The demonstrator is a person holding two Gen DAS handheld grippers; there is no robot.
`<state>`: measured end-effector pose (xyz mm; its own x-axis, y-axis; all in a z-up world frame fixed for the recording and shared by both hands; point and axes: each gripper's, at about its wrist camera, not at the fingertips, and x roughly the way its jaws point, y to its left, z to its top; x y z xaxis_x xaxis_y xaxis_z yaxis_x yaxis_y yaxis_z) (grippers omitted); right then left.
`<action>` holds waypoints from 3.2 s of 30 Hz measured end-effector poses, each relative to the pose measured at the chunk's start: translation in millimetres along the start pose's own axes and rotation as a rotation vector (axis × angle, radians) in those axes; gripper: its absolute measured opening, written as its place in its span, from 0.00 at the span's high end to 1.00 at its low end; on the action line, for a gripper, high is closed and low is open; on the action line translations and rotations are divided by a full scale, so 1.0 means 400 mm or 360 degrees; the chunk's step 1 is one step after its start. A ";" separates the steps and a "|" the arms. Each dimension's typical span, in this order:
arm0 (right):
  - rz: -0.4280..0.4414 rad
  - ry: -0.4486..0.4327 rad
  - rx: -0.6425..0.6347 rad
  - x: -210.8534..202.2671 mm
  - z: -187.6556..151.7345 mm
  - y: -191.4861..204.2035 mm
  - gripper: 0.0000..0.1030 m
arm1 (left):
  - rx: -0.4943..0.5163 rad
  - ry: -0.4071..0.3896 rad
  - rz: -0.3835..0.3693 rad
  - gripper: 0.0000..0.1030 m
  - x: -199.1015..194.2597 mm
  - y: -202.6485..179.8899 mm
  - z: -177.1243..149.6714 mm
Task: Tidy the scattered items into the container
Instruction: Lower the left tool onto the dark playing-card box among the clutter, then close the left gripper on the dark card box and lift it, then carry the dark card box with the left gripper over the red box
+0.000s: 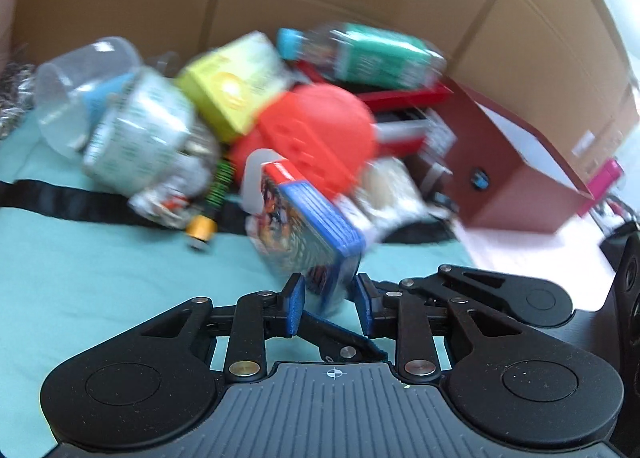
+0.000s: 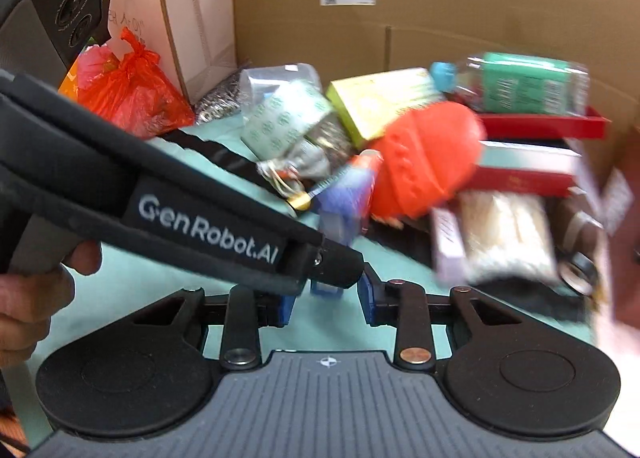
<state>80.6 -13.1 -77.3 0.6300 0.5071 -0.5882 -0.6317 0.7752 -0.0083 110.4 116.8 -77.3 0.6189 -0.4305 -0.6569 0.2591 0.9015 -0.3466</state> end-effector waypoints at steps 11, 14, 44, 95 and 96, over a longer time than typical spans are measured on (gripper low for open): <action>-0.0121 -0.0039 0.0060 -0.098 -0.070 -0.063 0.61 | -0.0009 -0.0024 -0.0005 0.38 -0.014 -0.089 -0.037; -0.0124 -0.0082 0.0032 -0.100 -0.058 -0.059 0.61 | -0.0060 -0.0094 0.0034 0.32 -0.048 -0.060 -0.035; -0.0162 -0.0172 -0.0198 0.002 0.011 -0.011 0.37 | -0.0395 -0.0072 0.0145 0.28 0.010 0.130 0.006; -0.0116 0.0107 0.0113 -0.118 -0.108 -0.067 0.36 | -0.0045 0.0123 0.0117 0.46 0.084 -0.140 -0.050; -0.0116 0.0113 0.0128 -0.121 -0.108 -0.071 0.36 | -0.0024 0.0126 0.0125 0.56 0.085 -0.148 -0.050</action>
<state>48.6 -76.0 -83.6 0.6375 0.4225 -0.6443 -0.5454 0.8381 0.0100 101.1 47.9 -92.7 0.5760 -0.3614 -0.7332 0.2005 0.9320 -0.3019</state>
